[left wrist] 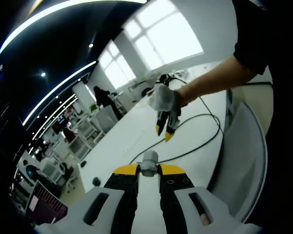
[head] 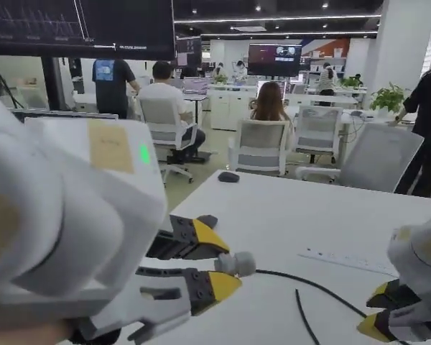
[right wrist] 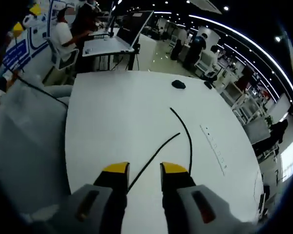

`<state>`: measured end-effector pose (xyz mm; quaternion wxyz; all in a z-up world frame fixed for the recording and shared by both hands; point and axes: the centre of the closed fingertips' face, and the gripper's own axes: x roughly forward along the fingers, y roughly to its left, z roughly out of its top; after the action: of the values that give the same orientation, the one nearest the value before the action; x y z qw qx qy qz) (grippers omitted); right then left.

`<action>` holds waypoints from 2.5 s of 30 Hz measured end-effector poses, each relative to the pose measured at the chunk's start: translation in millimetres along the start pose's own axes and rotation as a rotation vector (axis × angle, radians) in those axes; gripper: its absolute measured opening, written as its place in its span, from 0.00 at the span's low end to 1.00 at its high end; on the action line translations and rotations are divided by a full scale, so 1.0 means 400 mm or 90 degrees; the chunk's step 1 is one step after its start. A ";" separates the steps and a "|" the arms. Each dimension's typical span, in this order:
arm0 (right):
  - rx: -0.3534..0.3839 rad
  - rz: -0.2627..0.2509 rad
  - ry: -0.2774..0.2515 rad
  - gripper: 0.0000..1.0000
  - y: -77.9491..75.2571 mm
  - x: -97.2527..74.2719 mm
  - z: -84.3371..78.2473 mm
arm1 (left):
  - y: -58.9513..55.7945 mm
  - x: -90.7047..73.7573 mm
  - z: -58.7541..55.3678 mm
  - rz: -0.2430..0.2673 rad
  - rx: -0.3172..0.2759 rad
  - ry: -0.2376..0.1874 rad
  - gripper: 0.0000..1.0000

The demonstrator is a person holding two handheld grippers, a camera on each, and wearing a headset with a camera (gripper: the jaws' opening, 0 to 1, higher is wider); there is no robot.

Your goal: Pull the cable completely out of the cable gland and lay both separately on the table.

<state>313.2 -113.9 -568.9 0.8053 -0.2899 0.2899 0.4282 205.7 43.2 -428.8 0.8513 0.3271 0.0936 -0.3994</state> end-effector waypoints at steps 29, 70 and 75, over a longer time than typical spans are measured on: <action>0.294 -0.195 -0.176 0.23 0.284 -0.437 -0.125 | -0.310 0.572 -0.314 -0.386 -0.029 0.126 0.16; 0.285 -0.084 -0.025 0.29 0.174 -0.223 -0.212 | -0.042 0.073 -0.310 -0.146 -0.249 0.129 0.33; 0.305 -0.072 -0.015 0.32 0.191 -0.229 -0.232 | -0.017 0.047 -0.327 -0.071 -0.336 0.093 0.40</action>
<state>184.6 -192.4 -581.6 0.8773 -0.1012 0.3569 0.3047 226.4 111.0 -540.7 0.8746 0.1165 0.2736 -0.3829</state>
